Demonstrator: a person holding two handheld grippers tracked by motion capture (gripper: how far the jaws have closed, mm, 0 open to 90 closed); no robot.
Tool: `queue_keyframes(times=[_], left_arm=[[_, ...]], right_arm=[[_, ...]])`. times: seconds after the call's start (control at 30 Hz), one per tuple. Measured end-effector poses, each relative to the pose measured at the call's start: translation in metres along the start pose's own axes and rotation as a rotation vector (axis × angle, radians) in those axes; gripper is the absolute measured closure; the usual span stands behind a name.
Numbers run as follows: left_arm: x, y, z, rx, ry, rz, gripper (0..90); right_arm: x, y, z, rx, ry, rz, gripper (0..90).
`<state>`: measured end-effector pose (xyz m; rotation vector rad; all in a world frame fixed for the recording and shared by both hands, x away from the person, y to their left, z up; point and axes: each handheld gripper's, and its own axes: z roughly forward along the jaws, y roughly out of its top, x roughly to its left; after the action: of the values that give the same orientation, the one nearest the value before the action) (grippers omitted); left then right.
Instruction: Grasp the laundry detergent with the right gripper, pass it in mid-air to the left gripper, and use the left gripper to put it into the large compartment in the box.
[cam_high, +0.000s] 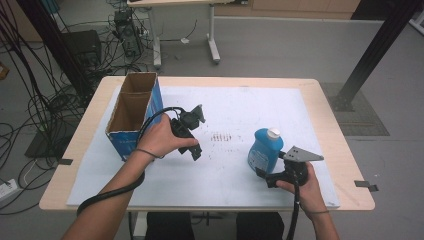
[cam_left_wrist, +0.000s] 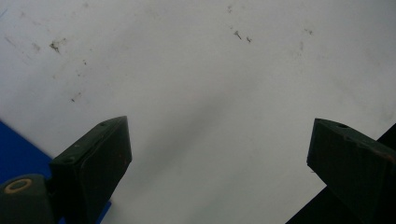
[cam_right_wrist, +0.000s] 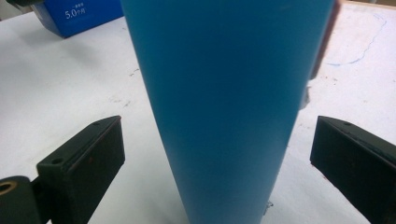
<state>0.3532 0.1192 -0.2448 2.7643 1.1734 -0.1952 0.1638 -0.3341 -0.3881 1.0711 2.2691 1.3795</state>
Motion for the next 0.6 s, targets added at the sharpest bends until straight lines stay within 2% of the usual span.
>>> queue_keyframes(times=[0.6], left_arm=[[0.0002, 0.0017, 0.0002, 0.002, -0.001, 0.002, 6.8]], right_arm=[[-0.0012, 0.0001, -0.0011, -0.005, 0.002, 0.001, 3.1]])
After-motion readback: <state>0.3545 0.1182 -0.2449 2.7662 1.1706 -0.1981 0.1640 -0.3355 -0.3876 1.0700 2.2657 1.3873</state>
